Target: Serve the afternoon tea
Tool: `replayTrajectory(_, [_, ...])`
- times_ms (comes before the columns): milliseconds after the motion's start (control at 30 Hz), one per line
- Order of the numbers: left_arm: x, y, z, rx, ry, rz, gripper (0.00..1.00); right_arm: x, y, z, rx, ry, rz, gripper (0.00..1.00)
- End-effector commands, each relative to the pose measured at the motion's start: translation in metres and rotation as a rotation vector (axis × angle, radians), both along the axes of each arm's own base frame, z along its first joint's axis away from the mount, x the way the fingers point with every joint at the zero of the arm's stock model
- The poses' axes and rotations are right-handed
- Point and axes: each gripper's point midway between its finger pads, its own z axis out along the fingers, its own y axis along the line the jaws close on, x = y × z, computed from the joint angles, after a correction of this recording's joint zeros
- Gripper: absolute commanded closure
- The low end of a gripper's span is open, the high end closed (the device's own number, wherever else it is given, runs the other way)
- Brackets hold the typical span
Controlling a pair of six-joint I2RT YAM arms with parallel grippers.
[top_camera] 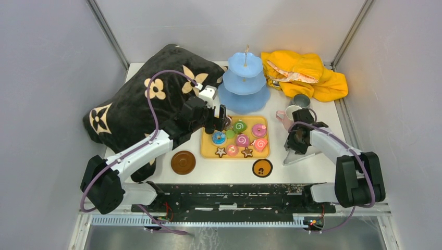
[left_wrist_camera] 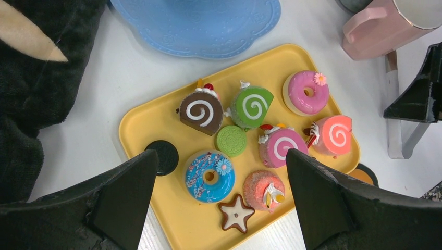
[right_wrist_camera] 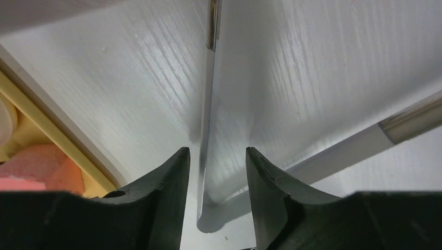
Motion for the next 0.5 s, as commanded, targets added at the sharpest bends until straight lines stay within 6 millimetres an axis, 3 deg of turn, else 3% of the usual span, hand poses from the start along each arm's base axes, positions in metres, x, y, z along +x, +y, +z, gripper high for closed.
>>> replayTrajectory(0, [0.006, -0.005, 0.009, -0.01, -0.023, -0.002, 0.01, -0.006, -0.009, 0.029, -0.047, -0.046, 0.024, 0.47])
replayTrajectory(67, [0.006, -0.006, 0.009, -0.012, -0.023, -0.005, 0.01, -0.004, -0.015, 0.05, -0.075, -0.088, 0.017, 0.4])
replayTrajectory(200, [0.005, -0.008, 0.008, -0.012, -0.02, -0.01, 0.01, -0.016, -0.037, 0.08, -0.172, -0.113, -0.069, 0.04])
replayTrajectory(233, [0.006, -0.007, 0.008, -0.013, -0.021, -0.009, 0.01, -0.023, -0.042, 0.083, -0.188, -0.106, -0.105, 0.0])
replayTrajectory(367, [0.004, -0.007, 0.007, -0.014, -0.02, -0.01, 0.01, -0.046, -0.045, 0.075, -0.161, -0.078, -0.215, 0.0])
replayTrajectory(467, [0.003, -0.006, 0.007, -0.015, -0.019, -0.012, 0.01, -0.052, -0.048, 0.064, -0.135, -0.106, -0.297, 0.0])
